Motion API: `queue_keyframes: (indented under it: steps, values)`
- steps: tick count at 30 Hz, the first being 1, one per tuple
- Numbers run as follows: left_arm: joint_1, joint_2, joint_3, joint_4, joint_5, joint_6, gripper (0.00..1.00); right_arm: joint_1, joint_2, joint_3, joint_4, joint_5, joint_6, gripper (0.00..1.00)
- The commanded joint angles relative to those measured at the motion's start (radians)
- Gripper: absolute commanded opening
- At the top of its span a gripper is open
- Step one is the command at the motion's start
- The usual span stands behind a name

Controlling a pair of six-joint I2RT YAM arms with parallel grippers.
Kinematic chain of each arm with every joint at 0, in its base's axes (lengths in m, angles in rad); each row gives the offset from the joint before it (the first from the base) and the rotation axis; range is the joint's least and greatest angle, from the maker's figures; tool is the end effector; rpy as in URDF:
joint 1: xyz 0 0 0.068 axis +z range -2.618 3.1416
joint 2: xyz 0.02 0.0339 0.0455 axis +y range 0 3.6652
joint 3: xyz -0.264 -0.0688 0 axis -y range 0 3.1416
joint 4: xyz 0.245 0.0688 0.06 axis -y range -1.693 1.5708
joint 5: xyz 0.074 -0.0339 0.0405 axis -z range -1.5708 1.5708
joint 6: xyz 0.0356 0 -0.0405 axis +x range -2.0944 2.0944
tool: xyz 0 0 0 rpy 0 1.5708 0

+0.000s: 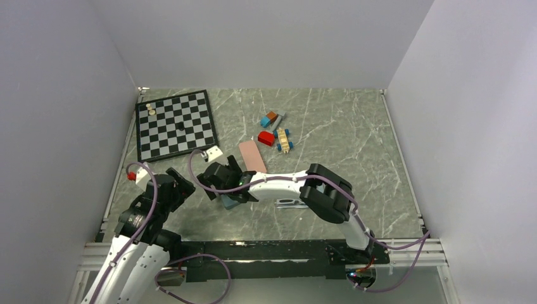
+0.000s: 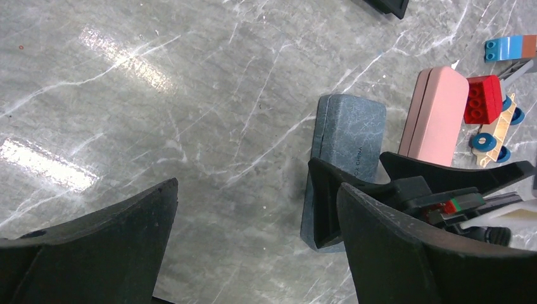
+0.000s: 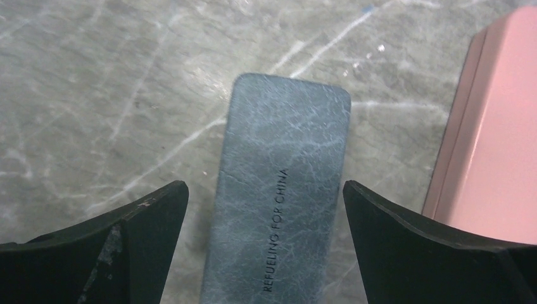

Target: Organize the sunglasses

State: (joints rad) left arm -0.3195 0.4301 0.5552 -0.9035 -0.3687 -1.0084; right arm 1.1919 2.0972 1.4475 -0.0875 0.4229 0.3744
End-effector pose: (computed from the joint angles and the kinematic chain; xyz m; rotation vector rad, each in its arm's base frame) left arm 0.0914 -0.0167 0.2384 -0.9419 2.0961 -0.2541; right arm 0.1848 0.4246 0.1698 -0.6965 2.1449 0.3597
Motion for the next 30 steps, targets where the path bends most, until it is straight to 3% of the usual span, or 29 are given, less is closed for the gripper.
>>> queue_keyframes:
  steps: [1, 6, 7, 10, 16, 21, 24, 30]
  values:
    - [0.002, 0.015, -0.001, 0.02, -0.008, 0.001, 0.99, -0.003, 0.019, 0.003, -0.078, 0.049, 0.052, 0.98]
    - [0.002, 0.036, -0.015, 0.056, 0.023, 0.004, 0.99, -0.003, 0.008, -0.014, -0.096, 0.074, 0.056, 0.95]
    - [0.002, 0.038, -0.019, 0.063, 0.029, 0.006, 0.99, -0.004, -0.001, -0.031, -0.073, 0.058, 0.049, 0.9]
    - [0.003, 0.043, -0.027, 0.097, 0.05, 0.025, 0.99, -0.006, -0.029, -0.069, -0.005, 0.0, 0.042, 0.63]
    - [0.002, 0.04, -0.024, 0.198, 0.125, 0.1, 0.99, -0.085, -0.129, -0.152, 0.101, -0.208, 0.088, 0.37]
    - [0.003, -0.003, -0.058, 0.522, 0.36, 0.22, 0.99, -0.272, -0.389, -0.399, 0.393, -0.604, 0.164, 0.22]
    - [0.005, 0.001, -0.076, 0.758, 0.528, 0.272, 0.99, -0.368, -0.53, -0.469, 0.465, -0.783, 0.179, 0.14]
    - [0.005, 0.131, -0.042, 1.143, 0.831, 0.277, 0.99, -0.471, -0.734, -0.564, 0.65, -1.068, 0.24, 0.11]
